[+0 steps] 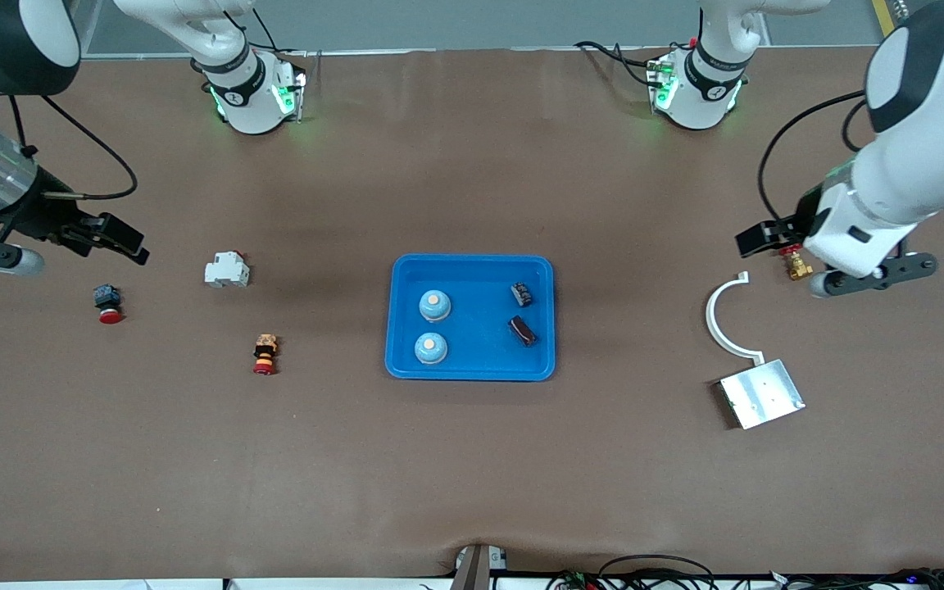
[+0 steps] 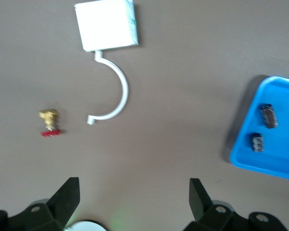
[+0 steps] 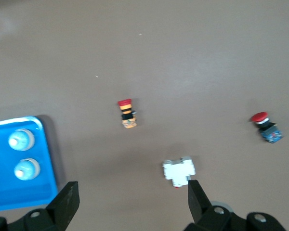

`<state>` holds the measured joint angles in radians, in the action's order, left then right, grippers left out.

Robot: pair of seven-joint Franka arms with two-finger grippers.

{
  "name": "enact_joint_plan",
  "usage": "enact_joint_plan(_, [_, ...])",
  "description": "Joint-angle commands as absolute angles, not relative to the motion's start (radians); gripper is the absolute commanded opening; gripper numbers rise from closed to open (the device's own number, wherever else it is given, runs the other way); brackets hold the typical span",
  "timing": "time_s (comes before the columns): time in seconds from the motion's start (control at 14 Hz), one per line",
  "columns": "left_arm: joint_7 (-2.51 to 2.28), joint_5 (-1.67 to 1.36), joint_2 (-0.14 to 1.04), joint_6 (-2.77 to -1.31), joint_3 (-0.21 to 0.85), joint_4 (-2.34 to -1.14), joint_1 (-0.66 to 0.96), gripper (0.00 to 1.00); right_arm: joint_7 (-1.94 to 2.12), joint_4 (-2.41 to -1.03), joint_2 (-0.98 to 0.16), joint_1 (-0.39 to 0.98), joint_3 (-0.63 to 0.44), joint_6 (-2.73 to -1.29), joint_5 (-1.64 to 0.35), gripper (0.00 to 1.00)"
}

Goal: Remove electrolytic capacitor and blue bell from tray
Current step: 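Move the right gripper to a bell while the left gripper reaches a capacitor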

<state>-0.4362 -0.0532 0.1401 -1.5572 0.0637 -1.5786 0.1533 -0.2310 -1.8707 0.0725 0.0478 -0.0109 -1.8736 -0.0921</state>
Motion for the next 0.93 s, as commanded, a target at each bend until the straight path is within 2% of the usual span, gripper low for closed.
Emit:
enact_joint_plan(0.0, [-0.497,-0.138,0.184,-1.551,0.064,-1.568,0.150,1.00,-0.288,-1.888,0.078,0.075,-0.014,-1.910,-0.132,1.00])
enact_joint_plan(0.36, [-0.658,-0.185,0.267,-1.604,0.071,-1.563,0.224,1.00,-0.354,-1.885,0.015,0.115,-0.014,-1.988,-0.150,1.00])
enact_joint_plan(0.86, [-0.918,-0.212,0.374,-1.787,0.072,-1.563,0.336,1.00,-0.700,-1.885,-0.075,0.317,-0.015,-2.040,-0.137,1.00])
